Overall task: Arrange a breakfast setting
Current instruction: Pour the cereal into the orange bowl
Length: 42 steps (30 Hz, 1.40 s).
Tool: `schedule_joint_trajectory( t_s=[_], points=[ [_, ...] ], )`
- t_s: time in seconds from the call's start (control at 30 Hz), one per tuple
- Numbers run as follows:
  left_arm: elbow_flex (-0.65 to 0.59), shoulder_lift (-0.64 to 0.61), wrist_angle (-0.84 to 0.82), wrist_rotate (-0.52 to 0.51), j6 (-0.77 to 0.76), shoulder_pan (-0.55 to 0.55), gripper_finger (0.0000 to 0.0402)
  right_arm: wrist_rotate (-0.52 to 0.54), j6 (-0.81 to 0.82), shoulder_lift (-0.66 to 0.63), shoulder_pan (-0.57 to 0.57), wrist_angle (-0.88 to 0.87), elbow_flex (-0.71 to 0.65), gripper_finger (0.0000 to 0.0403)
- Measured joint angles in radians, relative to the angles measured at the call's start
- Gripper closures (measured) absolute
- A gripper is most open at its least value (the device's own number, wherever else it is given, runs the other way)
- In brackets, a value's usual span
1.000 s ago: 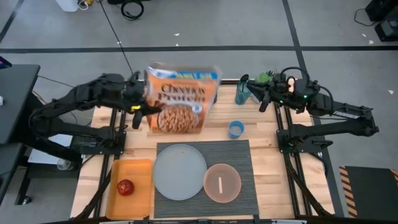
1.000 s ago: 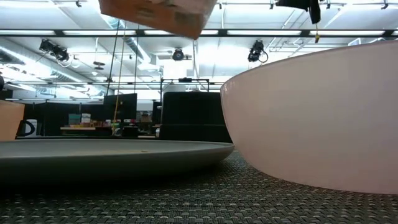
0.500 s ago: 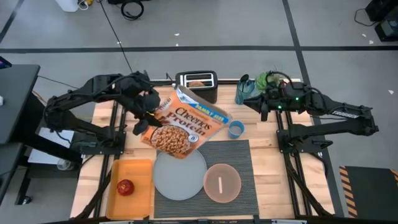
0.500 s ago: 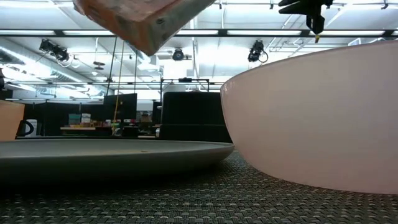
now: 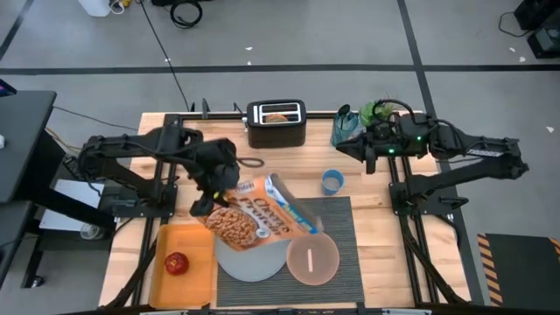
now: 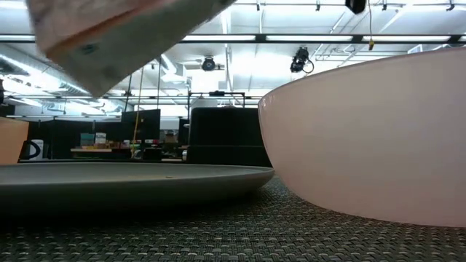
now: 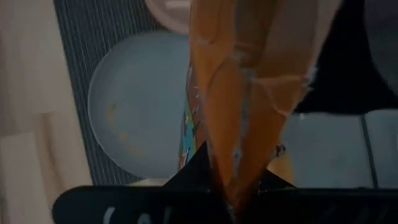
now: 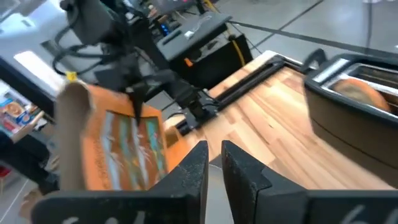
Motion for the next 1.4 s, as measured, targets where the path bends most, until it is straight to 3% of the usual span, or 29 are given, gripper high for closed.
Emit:
schedule_joint_trajectory(
  t_s=[0.2, 0.37, 0.57, 0.8, 0.93, 1.13, 1.4],
  points=[
    [-0.001, 0.024, -0.015, -0.125, 0.031, -0.042, 0.0391, 0.019, 0.023, 0.163, 0.1, -0.009, 0.095, 0.0356],
    [0.0, 0.068, -0.059, -0.136, 0.035, -0.094, 0.0391, 0.031, 0.104, 0.259, 0.18, -0.064, 0.181, 0.0356],
    [-0.001, 0.106, -0.064, -0.147, 0.085, -0.147, 0.0391, 0.146, 0.183, 0.31, 0.267, -0.131, 0.238, 0.0356],
    [0.0, 0.111, -0.072, -0.157, 0.107, -0.147, 0.0391, 0.174, 0.256, 0.331, 0.351, -0.194, 0.235, 0.0356],
    [-0.001, 0.111, -0.075, -0.161, 0.097, -0.13, 0.0391, 0.235, 0.257, 0.334, 0.399, -0.185, 0.189, 0.0356],
    [0.0, 0.131, -0.054, -0.168, 0.075, -0.104, 0.0391, 0.231, 0.267, 0.334, 0.439, -0.093, 0.117, 0.0353],
    [0.0, 0.18, -0.047, -0.166, 0.074, -0.098, 0.0391, 0.236, 0.142, 0.338, 0.461, -0.06, 0.09, 0.0301]
  ],
)
